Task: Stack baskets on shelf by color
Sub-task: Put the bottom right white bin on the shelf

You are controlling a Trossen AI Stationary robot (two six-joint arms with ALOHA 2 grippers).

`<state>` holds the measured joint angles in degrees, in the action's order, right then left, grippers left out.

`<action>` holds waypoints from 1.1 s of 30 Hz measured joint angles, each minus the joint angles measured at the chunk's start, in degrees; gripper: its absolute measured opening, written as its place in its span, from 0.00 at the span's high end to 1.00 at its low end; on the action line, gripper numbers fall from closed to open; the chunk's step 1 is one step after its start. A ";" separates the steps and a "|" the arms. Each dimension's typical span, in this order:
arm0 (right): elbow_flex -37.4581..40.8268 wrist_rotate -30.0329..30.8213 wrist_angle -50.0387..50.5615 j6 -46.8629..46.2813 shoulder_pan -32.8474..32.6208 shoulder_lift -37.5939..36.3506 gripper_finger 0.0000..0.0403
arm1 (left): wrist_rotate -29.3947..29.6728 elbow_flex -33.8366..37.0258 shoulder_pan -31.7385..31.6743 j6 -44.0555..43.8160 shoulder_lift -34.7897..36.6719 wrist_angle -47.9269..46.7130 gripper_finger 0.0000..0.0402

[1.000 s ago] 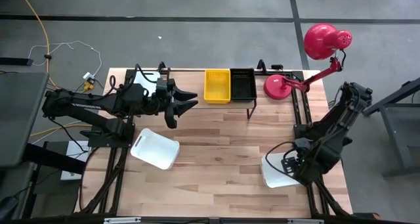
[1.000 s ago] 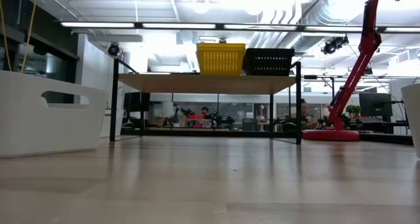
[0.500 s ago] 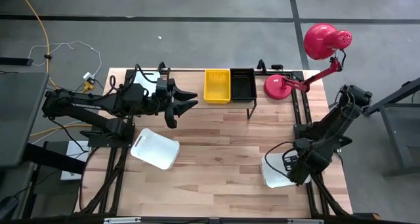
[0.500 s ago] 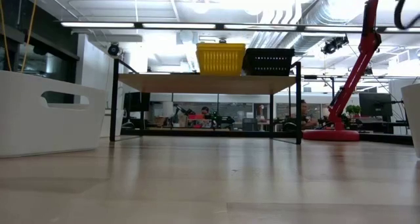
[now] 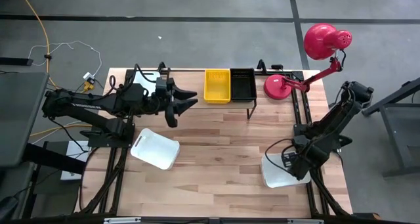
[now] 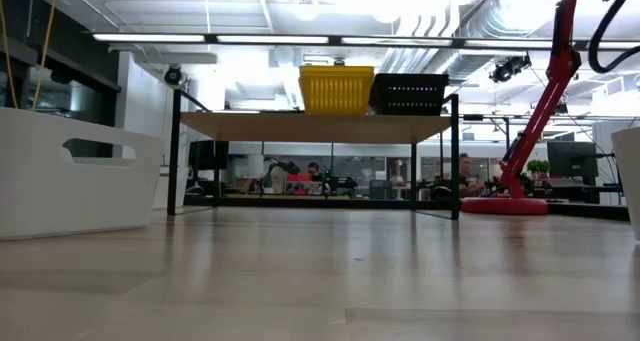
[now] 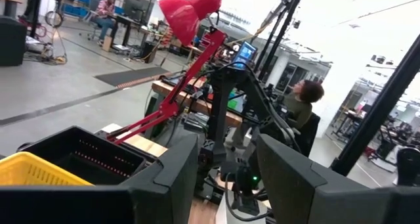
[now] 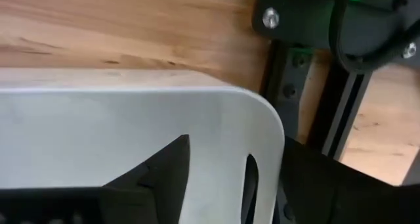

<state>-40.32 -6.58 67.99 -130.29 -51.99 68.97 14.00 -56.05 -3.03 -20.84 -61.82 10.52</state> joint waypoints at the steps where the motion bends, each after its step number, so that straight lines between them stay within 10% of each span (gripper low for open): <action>1: 0.00 0.49 0.05 0.22 0.00 0.00 0.51 | 0.30 0.00 0.00 0.00 0.00 -0.02 0.64; 10: -0.37 5.02 0.56 3.52 -0.02 0.00 0.97 | 0.37 0.00 0.00 0.02 0.00 -0.03 0.64; 24: -20.36 33.38 -2.41 35.32 -0.37 -9.82 1.00 | 0.35 0.01 0.00 2.56 0.00 0.50 0.64; 33: -36.45 43.22 -7.00 73.76 15.21 -7.38 1.00 | -4.66 -0.53 0.00 0.48 0.68 14.56 0.64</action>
<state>-76.76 36.65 60.99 -56.52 -36.78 61.59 9.34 -56.58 -3.03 -20.36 -61.14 25.07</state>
